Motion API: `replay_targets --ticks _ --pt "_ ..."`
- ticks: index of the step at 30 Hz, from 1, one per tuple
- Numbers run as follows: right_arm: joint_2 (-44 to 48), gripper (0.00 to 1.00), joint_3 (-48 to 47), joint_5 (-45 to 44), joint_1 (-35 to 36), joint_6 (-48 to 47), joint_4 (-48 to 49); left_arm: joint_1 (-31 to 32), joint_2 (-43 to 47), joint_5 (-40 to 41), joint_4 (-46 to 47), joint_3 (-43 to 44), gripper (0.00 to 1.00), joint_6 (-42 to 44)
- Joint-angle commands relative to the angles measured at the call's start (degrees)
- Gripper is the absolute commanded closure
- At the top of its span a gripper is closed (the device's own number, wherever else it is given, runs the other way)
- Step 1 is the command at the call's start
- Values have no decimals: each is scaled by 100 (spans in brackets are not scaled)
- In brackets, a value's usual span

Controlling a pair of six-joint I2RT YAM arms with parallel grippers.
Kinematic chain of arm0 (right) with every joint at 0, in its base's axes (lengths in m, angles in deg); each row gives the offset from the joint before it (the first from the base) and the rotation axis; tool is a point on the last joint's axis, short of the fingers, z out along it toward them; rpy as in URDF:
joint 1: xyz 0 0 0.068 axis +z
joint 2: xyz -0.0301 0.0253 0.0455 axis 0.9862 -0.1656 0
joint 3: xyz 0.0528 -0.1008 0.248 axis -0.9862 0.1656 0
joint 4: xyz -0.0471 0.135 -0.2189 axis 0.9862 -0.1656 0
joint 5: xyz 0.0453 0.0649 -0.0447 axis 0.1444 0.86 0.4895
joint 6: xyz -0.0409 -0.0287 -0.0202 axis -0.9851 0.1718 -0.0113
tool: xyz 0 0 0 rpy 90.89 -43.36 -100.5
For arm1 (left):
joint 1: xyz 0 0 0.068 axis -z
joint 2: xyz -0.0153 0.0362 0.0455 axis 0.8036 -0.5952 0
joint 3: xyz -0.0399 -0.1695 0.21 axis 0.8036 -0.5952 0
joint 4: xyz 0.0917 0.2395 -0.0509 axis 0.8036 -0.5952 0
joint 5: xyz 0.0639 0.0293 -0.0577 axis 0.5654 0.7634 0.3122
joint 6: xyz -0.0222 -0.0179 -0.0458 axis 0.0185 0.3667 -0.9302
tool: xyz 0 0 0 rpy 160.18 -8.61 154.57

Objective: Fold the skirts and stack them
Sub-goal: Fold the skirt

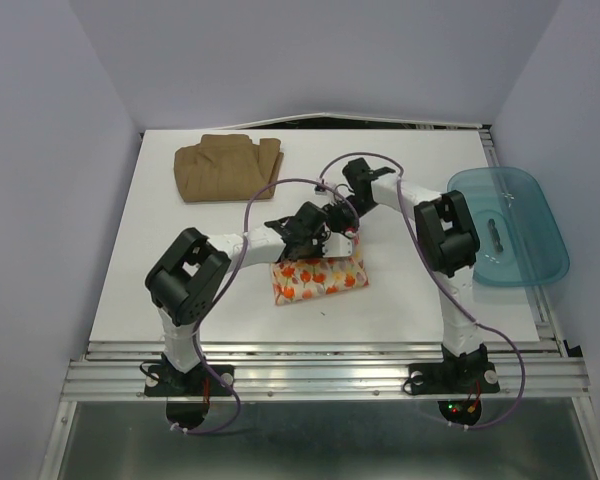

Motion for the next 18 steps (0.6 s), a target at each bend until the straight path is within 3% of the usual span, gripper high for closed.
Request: replay_targets --ticks 1,10,18 --pt "-461 69 -258 -1449 66 304 -238 -4 -81 -2 68 -198 78 194" --pt "-74 61 -1391 -2653 -161 604 -265 -4 -309 7 -55 -224 74 299" --pt "409 57 -1604 -2364 -900 772 -265 -92 -160 -54 -572 364 60 317"
